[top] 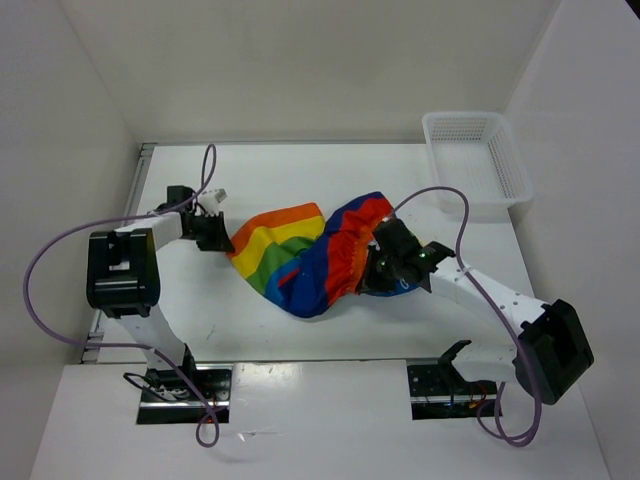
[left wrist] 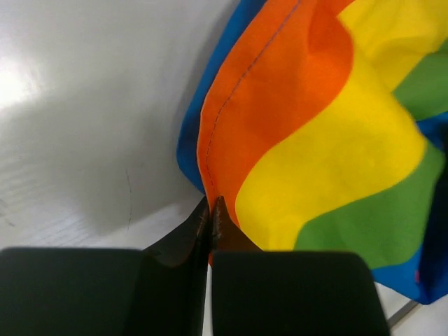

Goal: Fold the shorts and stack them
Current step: Flatten the shorts out

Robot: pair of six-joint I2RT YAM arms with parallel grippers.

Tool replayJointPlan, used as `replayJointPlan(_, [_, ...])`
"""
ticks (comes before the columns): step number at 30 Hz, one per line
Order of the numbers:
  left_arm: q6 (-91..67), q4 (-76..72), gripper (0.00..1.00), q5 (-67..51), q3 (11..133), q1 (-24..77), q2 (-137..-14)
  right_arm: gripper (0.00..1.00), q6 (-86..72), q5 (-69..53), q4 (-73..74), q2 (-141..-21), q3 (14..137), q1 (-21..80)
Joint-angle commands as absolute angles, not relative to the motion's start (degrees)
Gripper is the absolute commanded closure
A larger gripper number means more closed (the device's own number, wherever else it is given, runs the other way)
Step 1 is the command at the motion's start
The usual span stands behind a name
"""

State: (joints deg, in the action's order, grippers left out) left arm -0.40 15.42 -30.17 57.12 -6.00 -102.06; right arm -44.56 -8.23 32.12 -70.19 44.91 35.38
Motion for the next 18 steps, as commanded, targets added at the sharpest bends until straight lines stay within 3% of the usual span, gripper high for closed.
replayJointPlan(1, [0.0,18.54,1.0,-34.62,64.85,-5.71,-99.15,1.0,-42.1,-6.86,32.08,-70.75,50.97,33.58])
replayJointPlan(10, [0.0,12.93,1.0,-36.65,80.85,-7.46,-88.52,1.0,-33.32,-6.86,32.78,-75.49,68.62,26.46])
replayJointPlan(18, [0.0,9.86,1.0,-43.07,97.2,-9.23,-87.99,1.0,-27.95,-11.32,37.96,-76.73,87.68,18.64])
